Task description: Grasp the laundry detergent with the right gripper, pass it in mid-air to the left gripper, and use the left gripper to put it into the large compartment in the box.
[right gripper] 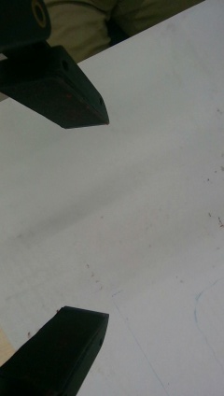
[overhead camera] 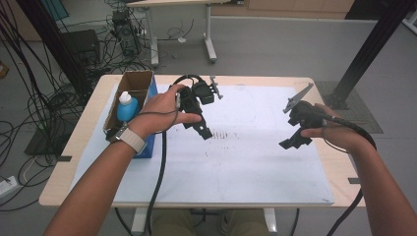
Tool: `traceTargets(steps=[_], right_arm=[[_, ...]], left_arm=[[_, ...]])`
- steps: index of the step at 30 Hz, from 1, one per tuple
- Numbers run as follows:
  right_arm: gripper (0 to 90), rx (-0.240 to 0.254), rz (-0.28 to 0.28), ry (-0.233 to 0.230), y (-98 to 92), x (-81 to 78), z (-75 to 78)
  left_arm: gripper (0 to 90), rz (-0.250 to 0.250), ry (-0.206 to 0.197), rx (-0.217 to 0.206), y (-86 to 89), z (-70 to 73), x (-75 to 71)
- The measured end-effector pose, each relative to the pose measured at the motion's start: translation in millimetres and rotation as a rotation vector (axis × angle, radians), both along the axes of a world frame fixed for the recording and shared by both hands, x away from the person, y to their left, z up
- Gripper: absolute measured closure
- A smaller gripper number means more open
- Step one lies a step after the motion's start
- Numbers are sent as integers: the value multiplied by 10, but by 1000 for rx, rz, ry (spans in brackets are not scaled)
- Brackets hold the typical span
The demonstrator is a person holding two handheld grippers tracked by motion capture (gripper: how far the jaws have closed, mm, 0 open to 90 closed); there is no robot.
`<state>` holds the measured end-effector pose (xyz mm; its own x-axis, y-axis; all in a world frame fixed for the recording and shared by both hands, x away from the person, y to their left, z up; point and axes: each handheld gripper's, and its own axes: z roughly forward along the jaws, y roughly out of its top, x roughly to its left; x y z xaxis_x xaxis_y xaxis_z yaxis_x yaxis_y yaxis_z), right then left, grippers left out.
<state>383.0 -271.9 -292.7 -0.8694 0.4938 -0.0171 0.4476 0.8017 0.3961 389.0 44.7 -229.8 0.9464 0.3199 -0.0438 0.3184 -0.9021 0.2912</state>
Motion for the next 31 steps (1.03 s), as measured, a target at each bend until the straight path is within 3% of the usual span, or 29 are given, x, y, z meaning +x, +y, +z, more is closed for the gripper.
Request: traceTargets(steps=[31], right_arm=[[53,4,14,-3,35,-8,-19]], left_arm=[[82,10,4,-16,18,-29,6]])
